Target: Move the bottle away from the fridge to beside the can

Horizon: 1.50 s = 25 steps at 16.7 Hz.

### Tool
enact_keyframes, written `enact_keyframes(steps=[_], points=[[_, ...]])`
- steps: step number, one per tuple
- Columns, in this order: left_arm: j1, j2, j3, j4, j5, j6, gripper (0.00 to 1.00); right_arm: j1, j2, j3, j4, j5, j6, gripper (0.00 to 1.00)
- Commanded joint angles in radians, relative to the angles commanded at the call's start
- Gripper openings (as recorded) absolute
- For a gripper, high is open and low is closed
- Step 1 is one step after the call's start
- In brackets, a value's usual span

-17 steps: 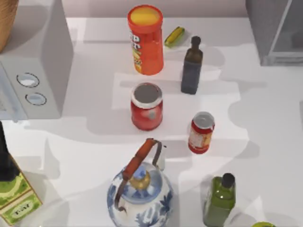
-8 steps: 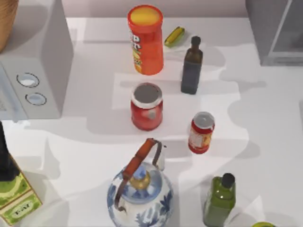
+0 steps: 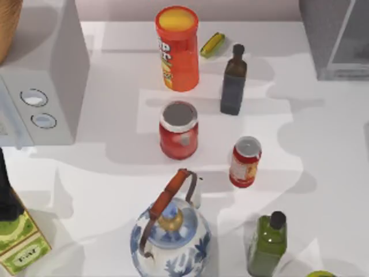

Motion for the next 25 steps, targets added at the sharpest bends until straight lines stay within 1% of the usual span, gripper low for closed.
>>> enact_keyframes(steps=[7, 14, 19, 22, 25], points=[[0.0, 0.0, 0.0, 0.0, 0.0, 0.0, 1.0, -0.003, -0.005, 0.001, -0.004, 0.0, 0.001, 0.0], [0.0, 0.0, 0.0, 0.0, 0.0, 0.0, 1.0, -0.003, -0.119, 0.043, -0.163, -0.002, 0.002, 0.0], [0.0, 0.0, 0.0, 0.0, 0.0, 0.0, 1.0, -0.004, -0.121, 0.039, -0.163, -0.003, 0.004, 0.0], [0.0, 0.0, 0.0, 0.0, 0.0, 0.0, 1.0, -0.015, -0.177, -0.029, -0.14, -0.012, 0.004, 0.0], [0.0, 0.0, 0.0, 0.0, 0.0, 0.0, 1.0, -0.033, -0.283, -0.189, -0.097, -0.035, 0.004, 0.0]])
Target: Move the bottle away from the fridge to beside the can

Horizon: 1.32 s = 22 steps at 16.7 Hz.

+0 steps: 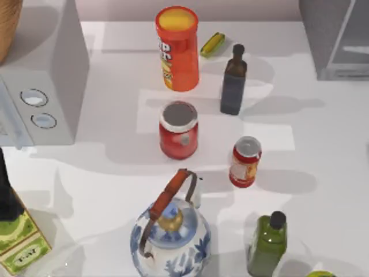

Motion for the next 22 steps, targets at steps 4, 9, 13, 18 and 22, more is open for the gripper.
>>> enact_keyframes(steps=[4, 9, 13, 18, 22], points=[[0.0, 0.0, 0.0, 0.0, 0.0, 0.0, 1.0, -0.03, -0.164, -0.256, 0.067, -0.033, 0.001, 0.0], [0.0, 0.0, 0.0, 0.0, 0.0, 0.0, 1.0, -0.049, -0.268, -0.377, 0.11, -0.053, 0.002, 0.0], [0.0, 0.0, 0.0, 0.0, 0.0, 0.0, 1.0, -0.042, -0.262, -0.376, 0.11, -0.05, 0.004, 0.0], [0.0, 0.0, 0.0, 0.0, 0.0, 0.0, 1.0, 0.119, -0.221, -0.473, 0.255, 0.109, 0.001, 0.0], [0.0, 0.0, 0.0, 0.0, 0.0, 0.0, 1.0, 0.376, -0.187, -0.625, 0.44, 0.365, -0.006, 0.0]])
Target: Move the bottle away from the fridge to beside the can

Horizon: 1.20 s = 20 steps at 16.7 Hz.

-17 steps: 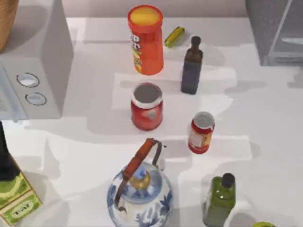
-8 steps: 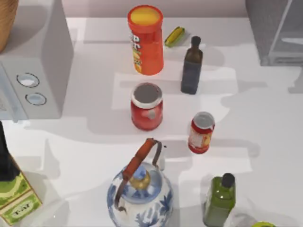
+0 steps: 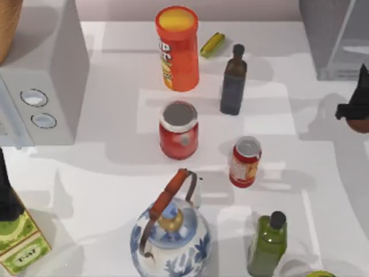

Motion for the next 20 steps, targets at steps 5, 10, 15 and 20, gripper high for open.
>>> enact_keyframes(steps=[5, 10, 15, 20], points=[[0.0, 0.0, 0.0, 0.0, 0.0, 0.0, 1.0, 0.26, 0.008, -0.174, 0.179, 0.263, -0.009, 0.0], [0.0, 0.0, 0.0, 0.0, 0.0, 0.0, 1.0, 0.298, 0.004, -0.207, 0.208, 0.301, -0.011, 0.0], [0.0, 0.0, 0.0, 0.0, 0.0, 0.0, 1.0, 0.298, 0.004, -0.207, 0.208, 0.301, -0.011, 0.0], [0.0, 0.0, 0.0, 0.0, 0.0, 0.0, 1.0, 0.298, 0.004, -0.207, 0.208, 0.301, -0.011, 0.23]])
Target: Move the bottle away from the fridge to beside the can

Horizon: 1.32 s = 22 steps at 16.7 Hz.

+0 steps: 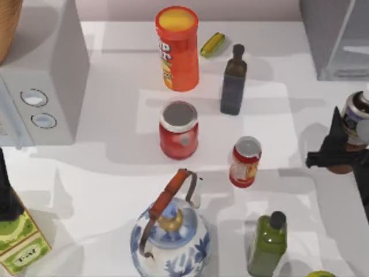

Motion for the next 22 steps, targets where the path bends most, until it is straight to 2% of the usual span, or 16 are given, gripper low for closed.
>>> enact_keyframes(steps=[10, 22], points=[[0.0, 0.0, 0.0, 0.0, 0.0, 0.0, 1.0, 0.0, 0.0, 0.0, 0.0, 0.0, 0.0, 0.98], [0.0, 0.0, 0.0, 0.0, 0.0, 0.0, 1.0, 0.025, -0.021, -0.034, 0.013, 0.027, 0.0, 1.0]])
